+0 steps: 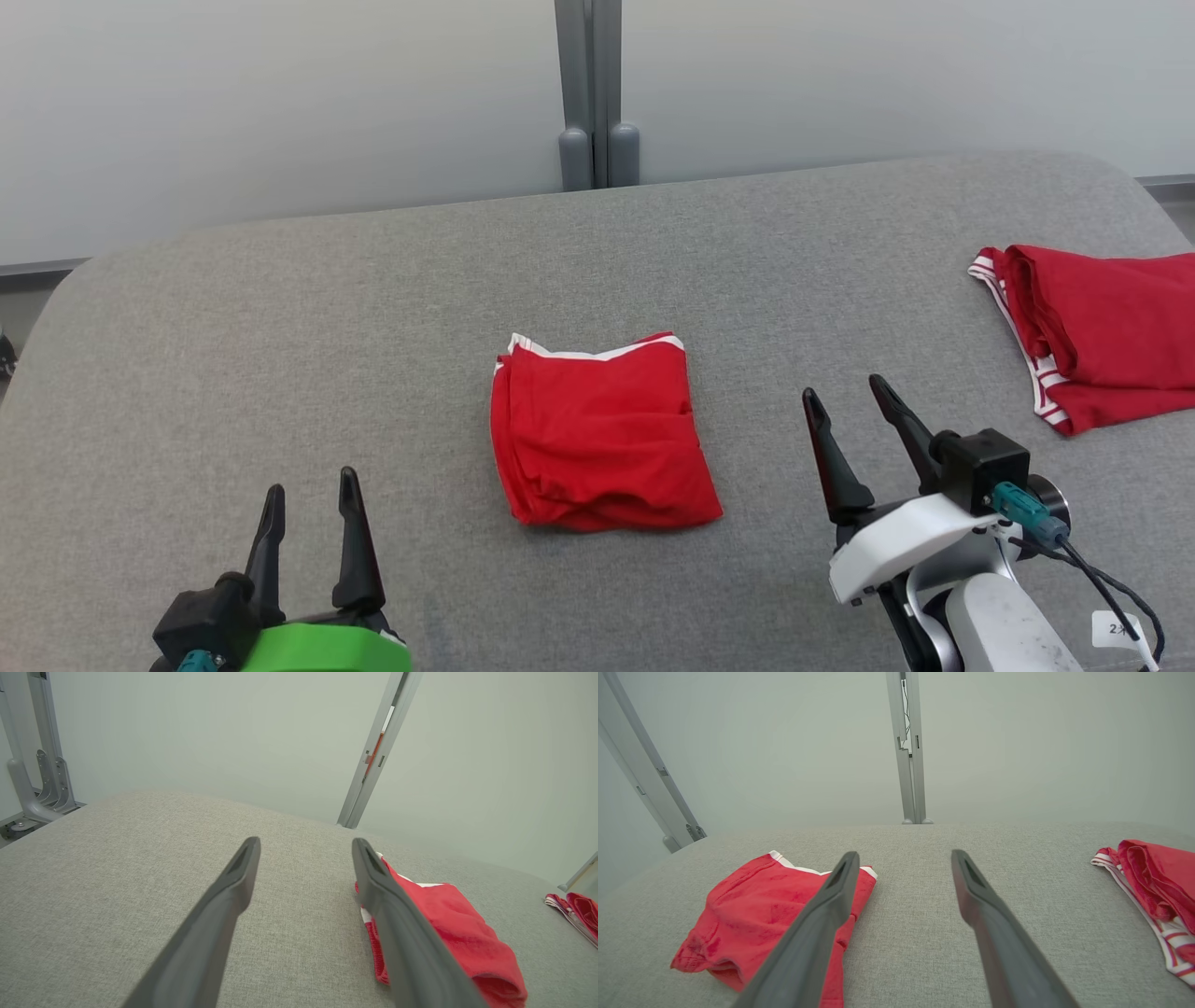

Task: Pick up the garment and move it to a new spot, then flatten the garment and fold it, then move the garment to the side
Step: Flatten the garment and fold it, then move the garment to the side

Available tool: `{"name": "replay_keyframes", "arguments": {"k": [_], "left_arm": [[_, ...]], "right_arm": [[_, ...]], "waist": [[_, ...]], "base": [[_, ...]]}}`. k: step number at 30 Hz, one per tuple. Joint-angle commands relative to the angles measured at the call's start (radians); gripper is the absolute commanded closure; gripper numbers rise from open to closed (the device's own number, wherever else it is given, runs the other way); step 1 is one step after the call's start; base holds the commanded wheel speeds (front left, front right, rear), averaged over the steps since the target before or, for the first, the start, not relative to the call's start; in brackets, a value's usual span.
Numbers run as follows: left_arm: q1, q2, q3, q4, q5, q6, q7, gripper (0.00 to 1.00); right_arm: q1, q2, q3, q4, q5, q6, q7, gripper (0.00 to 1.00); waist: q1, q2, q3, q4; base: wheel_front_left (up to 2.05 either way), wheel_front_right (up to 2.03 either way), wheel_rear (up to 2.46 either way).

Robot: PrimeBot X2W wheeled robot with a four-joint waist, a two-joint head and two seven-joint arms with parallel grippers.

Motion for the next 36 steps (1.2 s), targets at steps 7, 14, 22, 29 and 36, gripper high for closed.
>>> {"name": "replay_keyframes", "arguments": {"k": [7,14,22,29,36], "left_arm": [[0.008,0.003,-0.001,0.009,0.030,0.001,-0.003,0.00],[-0.030,0.010,0.002,0.023,0.046,0.003,-0.003,0.00],[-0.042,0.005,-0.015,0.039,0.044,0.000,-0.003,0.00],[-0.038,-0.001,-0.019,0.041,0.026,0.003,-0.003,0.00],[-0.038,-0.003,-0.013,0.045,0.016,-0.004,-0.003,0.00]], "right_arm": [[-0.018,-0.002,-0.012,-0.027,-0.022,-0.001,0.019,0.00],[-0.078,-0.002,-0.055,-0.013,-0.063,-0.001,0.103,0.00],[-0.162,-0.002,-0.095,0.117,-0.017,-0.001,0.266,0.00],[-0.225,-0.018,-0.068,0.255,0.076,-0.001,0.354,0.00],[-0.258,-0.045,-0.018,0.362,0.135,-0.001,0.436,0.00]], "waist": [[0.0000,0.0000,0.023,0.036],[0.0000,0.0000,0.072,0.100],[0.0000,0.0000,0.114,0.206],[0.0000,0.0000,0.134,0.288],[0.0000,0.0000,0.137,0.323]], "base": [[0.00,0.00,0.00],[0.00,0.00,0.00],[0.00,0.00,0.00],[0.00,0.00,0.00],[0.00,0.00,0.00]]}}
